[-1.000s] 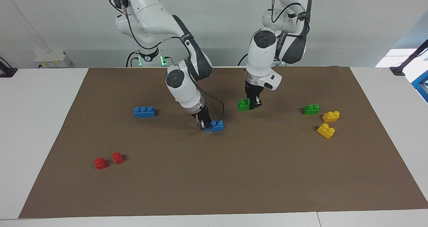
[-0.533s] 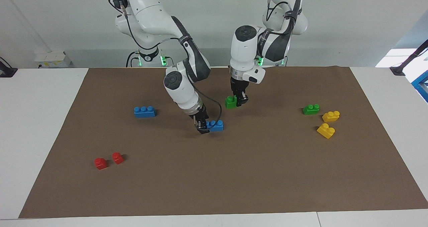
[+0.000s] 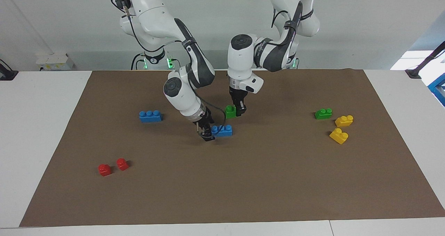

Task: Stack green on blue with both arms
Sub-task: 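Lower the green brick onto the blue brick with the left gripper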

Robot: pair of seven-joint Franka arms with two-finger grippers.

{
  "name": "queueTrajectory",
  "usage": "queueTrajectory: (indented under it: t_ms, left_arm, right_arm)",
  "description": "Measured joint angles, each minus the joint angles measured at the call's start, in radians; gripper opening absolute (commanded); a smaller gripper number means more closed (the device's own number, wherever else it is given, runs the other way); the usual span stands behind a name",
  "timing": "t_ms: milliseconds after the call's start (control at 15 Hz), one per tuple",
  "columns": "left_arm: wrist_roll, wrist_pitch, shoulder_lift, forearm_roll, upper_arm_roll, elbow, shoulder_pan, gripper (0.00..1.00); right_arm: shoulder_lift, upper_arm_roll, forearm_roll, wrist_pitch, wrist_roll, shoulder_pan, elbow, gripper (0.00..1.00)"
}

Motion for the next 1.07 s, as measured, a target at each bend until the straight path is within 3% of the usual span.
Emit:
queueTrajectory:
  t_ms: [200,267,467,667,733,1067]
  left_arm:
    - [0.002,0.013,0.075,0.018,-0.001,0.056,-0.025,0.0]
    - [0.005,0.015,0.091,0.019,-0.002,0.073,-0.026,0.0]
    - [0.012,0.015,0.114,0.02,-0.001,0.106,-0.026,0.0]
    - [0.017,0.015,0.129,0.021,-0.001,0.109,-0.026,0.0]
    - [0.022,0.016,0.134,0.021,-0.001,0.109,-0.026,0.0]
    - [0.032,0.017,0.136,0.021,-0.001,0.112,-0.026,0.0]
  right_arm:
    - [0.0,0.001,0.004,0.001,-0.005,0.0,-0.002,0.68]
    - [0.0,0.001,0.004,0.001,-0.005,0.0,-0.003,0.57]
    - [0.0,0.001,0.005,0.003,-0.005,0.001,-0.005,0.37]
    - [0.0,0.002,0.005,0.012,-0.006,0.001,-0.005,0.05]
    - [0.0,0.003,0.005,0.013,-0.006,0.001,-0.005,0.0]
    - [0.0,0.003,0.005,0.015,-0.006,0.001,-0.006,0.0]
